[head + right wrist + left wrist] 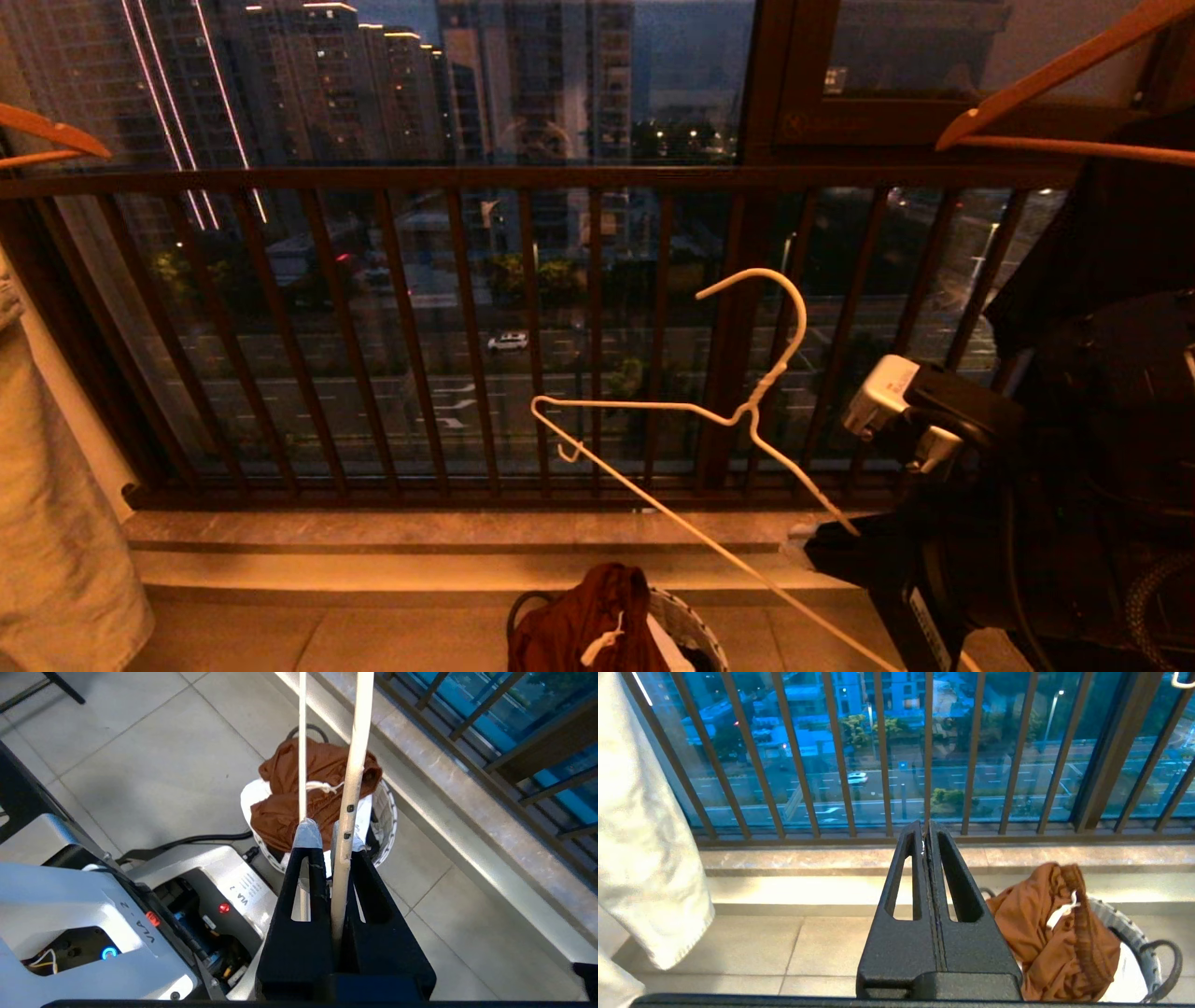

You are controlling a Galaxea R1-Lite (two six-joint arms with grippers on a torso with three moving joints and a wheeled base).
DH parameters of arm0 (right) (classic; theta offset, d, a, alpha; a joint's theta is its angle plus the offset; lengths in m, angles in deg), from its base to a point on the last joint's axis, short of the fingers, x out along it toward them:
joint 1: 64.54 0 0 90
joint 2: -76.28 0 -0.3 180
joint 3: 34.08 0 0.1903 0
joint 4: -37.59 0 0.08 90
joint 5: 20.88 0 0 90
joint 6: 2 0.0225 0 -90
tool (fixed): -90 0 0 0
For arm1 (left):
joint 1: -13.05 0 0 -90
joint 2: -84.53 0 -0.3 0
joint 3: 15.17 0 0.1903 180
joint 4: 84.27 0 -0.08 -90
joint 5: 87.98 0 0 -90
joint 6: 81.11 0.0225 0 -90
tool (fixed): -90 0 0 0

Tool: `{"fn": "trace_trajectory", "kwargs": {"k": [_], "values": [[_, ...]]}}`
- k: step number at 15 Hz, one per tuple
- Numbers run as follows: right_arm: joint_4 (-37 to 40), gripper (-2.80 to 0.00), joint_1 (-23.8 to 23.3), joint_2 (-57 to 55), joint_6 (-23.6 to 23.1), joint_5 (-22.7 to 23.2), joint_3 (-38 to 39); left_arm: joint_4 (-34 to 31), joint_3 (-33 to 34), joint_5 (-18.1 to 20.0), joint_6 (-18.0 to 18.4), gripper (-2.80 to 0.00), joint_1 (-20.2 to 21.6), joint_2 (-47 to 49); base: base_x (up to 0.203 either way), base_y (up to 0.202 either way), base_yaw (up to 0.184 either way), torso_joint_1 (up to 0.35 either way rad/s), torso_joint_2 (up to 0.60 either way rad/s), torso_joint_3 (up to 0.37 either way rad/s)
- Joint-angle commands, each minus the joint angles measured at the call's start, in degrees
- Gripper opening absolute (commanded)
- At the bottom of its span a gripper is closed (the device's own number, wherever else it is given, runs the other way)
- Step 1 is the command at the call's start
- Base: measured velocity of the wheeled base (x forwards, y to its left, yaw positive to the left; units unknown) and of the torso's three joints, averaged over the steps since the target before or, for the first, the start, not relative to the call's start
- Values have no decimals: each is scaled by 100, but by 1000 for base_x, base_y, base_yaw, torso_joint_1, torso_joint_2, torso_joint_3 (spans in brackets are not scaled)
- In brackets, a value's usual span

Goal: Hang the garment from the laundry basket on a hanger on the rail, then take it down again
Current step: Pick up clothes from the basket

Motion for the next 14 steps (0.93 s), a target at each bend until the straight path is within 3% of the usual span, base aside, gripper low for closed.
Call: {"fn": "trace_trajectory", "kwargs": {"k": [1,14], "values": [[7,-280,3,26,-3,2,15,3,62,-2,0,-280,0,5,0,0,0,-212,515,312],[-2,-280,3,174,-20,-252,208,3,62,-2,0,-280,0,5,0,0,0,-169,487,316]]}}
